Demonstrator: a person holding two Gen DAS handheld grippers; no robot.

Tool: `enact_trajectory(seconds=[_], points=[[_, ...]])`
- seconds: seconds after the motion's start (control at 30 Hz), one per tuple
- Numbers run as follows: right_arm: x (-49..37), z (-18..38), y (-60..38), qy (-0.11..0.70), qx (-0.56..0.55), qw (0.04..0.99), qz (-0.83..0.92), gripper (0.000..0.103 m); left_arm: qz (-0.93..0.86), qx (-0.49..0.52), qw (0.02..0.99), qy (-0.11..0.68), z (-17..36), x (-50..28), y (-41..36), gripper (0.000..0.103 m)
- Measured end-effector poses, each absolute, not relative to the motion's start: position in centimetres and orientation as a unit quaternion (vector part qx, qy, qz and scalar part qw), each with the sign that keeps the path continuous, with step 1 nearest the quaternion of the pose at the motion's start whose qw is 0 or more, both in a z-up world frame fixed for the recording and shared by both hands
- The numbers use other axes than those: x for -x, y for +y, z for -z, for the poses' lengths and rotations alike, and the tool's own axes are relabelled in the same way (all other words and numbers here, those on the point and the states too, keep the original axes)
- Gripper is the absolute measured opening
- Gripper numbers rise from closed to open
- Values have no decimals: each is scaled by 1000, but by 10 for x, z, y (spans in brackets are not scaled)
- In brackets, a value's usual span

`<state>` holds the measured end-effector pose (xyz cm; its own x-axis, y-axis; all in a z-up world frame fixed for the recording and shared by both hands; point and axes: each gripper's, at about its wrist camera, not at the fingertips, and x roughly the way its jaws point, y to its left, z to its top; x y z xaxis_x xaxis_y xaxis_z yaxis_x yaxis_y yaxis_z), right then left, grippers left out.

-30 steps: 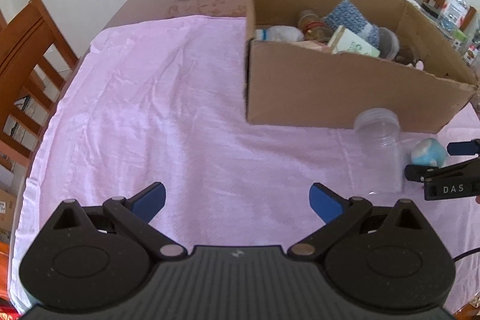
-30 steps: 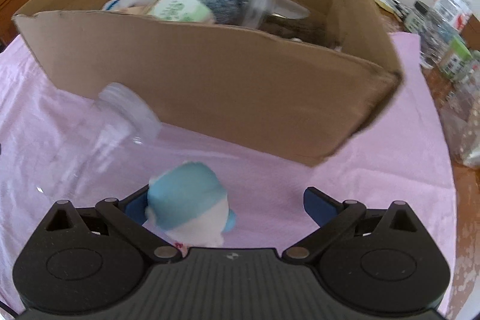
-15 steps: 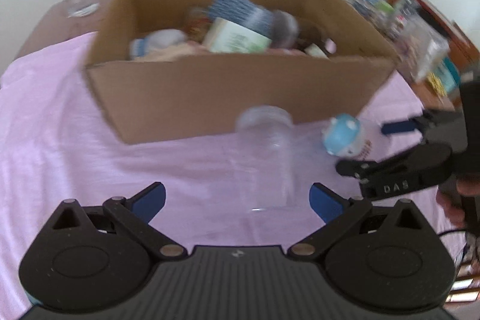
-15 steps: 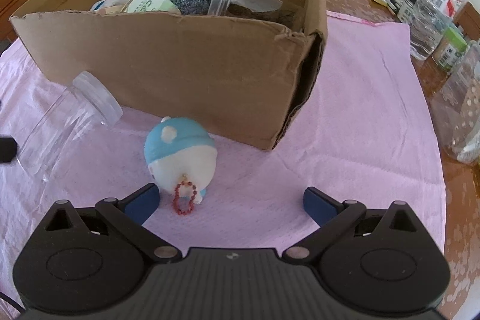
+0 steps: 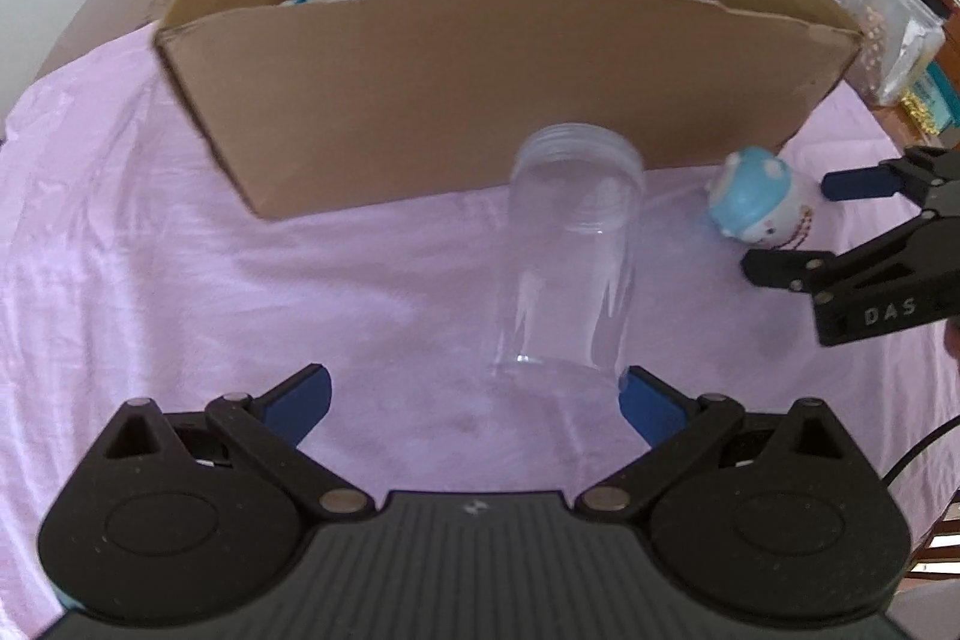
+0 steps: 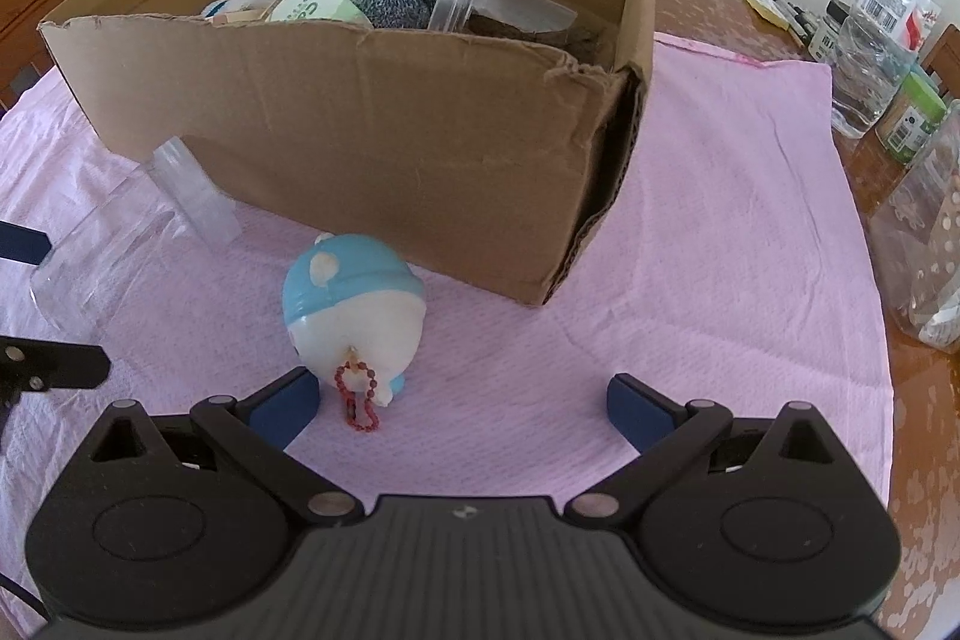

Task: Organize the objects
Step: 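Grasp the clear plastic jar with the left tool while the right tool approaches the doll keychain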

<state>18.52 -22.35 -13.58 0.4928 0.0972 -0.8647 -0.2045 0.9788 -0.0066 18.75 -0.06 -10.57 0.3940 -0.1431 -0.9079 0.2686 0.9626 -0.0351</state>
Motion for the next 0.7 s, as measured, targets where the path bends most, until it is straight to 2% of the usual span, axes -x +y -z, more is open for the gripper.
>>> enact_trajectory(seconds=[0.7], points=[[-185,135,-222,503,53,859,-84,103,30,-44,856,514,102,-211,51,102]])
